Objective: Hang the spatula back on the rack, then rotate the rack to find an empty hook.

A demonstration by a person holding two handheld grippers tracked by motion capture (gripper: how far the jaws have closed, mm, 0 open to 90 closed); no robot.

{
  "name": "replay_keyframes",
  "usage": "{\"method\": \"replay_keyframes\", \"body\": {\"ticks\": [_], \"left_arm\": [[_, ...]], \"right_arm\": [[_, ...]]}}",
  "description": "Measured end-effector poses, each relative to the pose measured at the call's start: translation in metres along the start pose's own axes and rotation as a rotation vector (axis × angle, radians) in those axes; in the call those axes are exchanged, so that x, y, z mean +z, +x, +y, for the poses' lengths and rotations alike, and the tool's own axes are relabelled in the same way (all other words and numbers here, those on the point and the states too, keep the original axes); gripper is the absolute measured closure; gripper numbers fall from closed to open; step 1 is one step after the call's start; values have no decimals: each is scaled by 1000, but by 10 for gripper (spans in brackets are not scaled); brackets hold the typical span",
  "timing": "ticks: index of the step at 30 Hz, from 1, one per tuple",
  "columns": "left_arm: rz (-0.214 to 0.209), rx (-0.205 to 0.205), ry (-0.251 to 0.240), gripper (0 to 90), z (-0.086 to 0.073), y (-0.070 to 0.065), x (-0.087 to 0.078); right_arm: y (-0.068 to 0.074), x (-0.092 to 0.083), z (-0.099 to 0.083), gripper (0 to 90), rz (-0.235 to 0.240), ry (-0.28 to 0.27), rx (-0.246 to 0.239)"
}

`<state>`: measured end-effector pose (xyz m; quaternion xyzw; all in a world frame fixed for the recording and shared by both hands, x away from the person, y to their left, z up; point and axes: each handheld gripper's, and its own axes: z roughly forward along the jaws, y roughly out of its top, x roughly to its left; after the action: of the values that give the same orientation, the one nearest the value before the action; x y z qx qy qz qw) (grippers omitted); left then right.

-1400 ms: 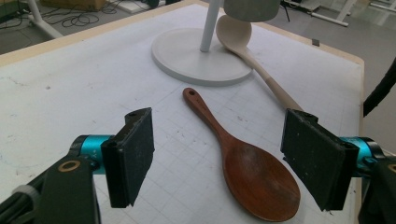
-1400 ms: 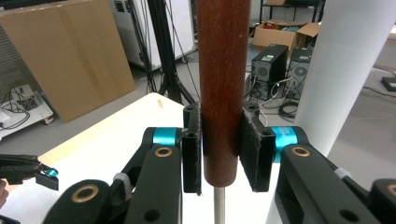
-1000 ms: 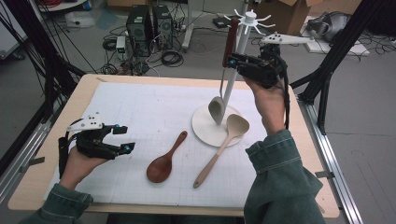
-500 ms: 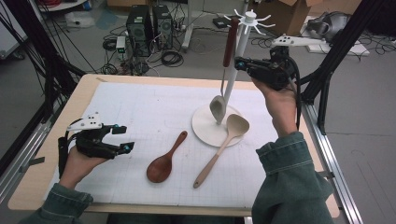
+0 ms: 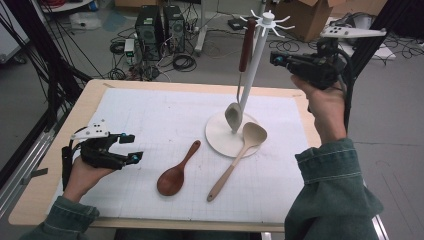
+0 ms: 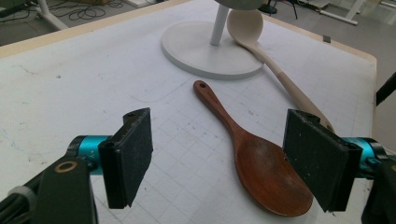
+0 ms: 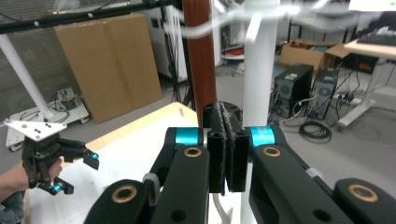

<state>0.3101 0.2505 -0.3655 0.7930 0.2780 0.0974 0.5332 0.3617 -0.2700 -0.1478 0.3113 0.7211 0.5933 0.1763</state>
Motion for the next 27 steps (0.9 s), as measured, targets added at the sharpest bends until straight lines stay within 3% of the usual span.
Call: {"method": "replay_keyframes", "body": {"ticks": [4, 12, 21, 27], "left_arm": [[-4, 1, -3, 251, 0, 0, 0], [-2, 4, -6, 254, 1, 0, -2], [-2, 5, -5, 257, 1, 1, -2], [-3, 6, -6, 259, 2, -1, -2]], "right_arm": [[5, -6, 13, 896, 10, -24, -26], [17, 1, 31, 896, -10, -19, -52], [19, 7, 30, 896, -22, -7, -54], [20, 0, 27, 896, -16, -5, -66]]}}
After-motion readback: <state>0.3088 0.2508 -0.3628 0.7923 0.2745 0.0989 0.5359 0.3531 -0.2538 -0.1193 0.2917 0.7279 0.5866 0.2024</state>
